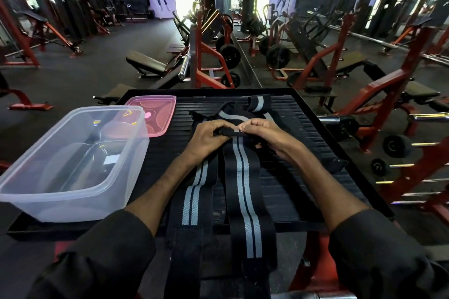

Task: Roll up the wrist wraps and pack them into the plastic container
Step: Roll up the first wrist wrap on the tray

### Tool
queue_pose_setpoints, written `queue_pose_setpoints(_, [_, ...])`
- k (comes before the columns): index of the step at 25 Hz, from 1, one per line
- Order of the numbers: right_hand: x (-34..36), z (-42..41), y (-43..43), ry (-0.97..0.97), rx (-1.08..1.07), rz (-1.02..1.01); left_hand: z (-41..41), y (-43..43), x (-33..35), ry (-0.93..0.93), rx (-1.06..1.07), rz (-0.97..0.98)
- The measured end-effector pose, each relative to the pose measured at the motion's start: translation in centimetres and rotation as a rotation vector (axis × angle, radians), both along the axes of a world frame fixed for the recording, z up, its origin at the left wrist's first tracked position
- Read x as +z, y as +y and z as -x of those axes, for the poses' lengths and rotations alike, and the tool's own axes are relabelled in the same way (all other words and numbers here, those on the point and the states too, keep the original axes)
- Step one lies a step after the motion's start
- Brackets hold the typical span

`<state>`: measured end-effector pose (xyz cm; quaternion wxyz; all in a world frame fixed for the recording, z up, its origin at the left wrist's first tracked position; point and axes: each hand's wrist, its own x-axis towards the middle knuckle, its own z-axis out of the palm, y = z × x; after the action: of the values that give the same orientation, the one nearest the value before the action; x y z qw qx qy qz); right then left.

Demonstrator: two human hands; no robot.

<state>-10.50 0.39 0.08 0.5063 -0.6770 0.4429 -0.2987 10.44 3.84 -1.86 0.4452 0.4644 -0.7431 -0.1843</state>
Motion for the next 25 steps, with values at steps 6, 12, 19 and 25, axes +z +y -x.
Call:
queue_pose_setpoints(6, [0.0, 0.8, 0.8, 0.005, 0.073, -0.054, 0.4, 0.2, 0.0, 0.049, 0.095, -0.051])
queue_pose_setpoints(12, [-0.1, 1.0, 1.8, -0.141, 0.086, 0.197, 0.2, 0.9, 0.7, -0.021, 0.016, -0.216])
queue_pose_setpoints(19, [-2.0, 1.2, 1.4, -0.265, 0.090, 0.280, 0.2, 1.9, 1.0, 0.058, 0.011, -0.201])
queue_pose_setpoints(25, [0.4, 1.3, 2.1, -0.212, 0.111, -0.064, 0.6, 2.6, 0.7, 0.111, 0.072, -0.094])
